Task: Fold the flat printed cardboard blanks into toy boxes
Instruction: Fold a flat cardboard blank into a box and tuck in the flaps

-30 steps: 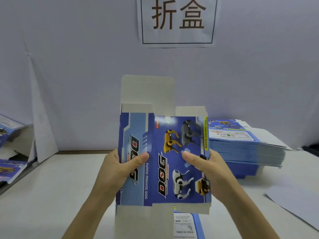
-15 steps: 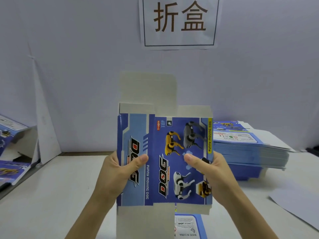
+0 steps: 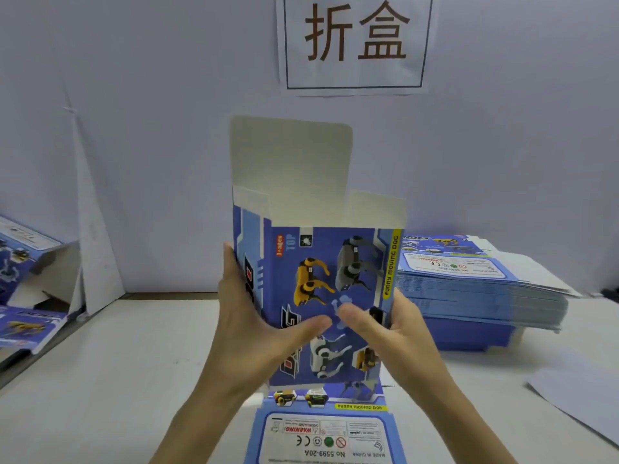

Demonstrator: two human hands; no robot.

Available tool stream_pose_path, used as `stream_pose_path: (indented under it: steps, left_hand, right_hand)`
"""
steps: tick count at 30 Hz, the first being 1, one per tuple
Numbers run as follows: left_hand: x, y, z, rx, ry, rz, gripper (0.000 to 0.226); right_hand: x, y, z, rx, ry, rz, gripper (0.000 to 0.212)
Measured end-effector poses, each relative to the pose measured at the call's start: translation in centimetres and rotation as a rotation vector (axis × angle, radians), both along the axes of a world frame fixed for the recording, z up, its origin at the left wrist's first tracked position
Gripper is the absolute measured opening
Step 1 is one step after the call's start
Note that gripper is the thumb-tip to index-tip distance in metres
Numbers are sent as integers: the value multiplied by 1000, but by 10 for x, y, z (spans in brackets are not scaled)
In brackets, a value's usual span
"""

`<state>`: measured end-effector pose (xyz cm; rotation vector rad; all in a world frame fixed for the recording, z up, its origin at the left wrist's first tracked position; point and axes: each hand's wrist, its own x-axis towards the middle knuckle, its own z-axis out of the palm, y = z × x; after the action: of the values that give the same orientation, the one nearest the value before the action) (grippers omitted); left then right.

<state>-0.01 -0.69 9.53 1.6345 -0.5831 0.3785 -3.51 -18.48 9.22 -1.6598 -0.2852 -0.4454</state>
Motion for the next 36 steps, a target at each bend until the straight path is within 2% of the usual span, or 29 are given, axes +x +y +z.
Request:
stream_pose_path:
  steps: [2, 4, 5, 7, 10, 11, 15, 19, 23, 25, 27, 28, 31, 33, 36]
  left_hand:
    - [2, 4, -1, 24, -73, -106, 110]
    - [2, 10, 1, 92, -176, -166, 99]
    - [1, 13, 2, 149, -230, -167, 98]
    - [0, 14, 2, 259, -322, -136, 98]
    - [0, 11, -3, 287, -336, -165, 95]
    - [1, 9, -5, 281, -333, -175, 92]
    - [3, 8, -12, 253, -304, -178, 83]
    - [2, 9, -9, 258, -326, -136, 89]
    - [1, 8, -7, 286, -367, -101, 93]
    - [0, 8, -8, 324, -408, -89, 90]
    - [1, 11, -7, 399, -481, -50, 89]
    - [2, 12, -6, 440, -520, -25, 91]
    - [6, 17, -1, 506, -599, 33, 94]
    - [10, 21, 1, 506, -592, 44, 94]
    - [12, 29, 2, 477, -498, 2, 91]
  right_hand:
    - [2, -6, 6, 98, 115, 66, 43]
    - [-2, -15, 10, 434, 130, 250, 67]
    - [-4, -17, 13, 624, 115, 345, 70]
    - [-6, -27, 12, 875, 111, 517, 60]
    - [-6, -34, 15, 914, 112, 425, 34]
    - [-7, -34, 16, 927, 131, 413, 32]
    - [-5, -28, 12, 892, 237, 517, 59]
    - [-8, -29, 14, 878, 254, 560, 58]
    - [-9, -31, 15, 756, 222, 568, 50]
    - [-7, -28, 12, 673, 206, 502, 41]
    - [-3, -26, 7, 584, 221, 337, 15]
    - [-1, -25, 5, 522, 233, 246, 12]
    - [4, -29, 0, 317, 254, 62, 26]
    - [2, -30, 2, 179, 247, 94, 19]
    - [-4, -32, 8, 76, 300, 117, 36]
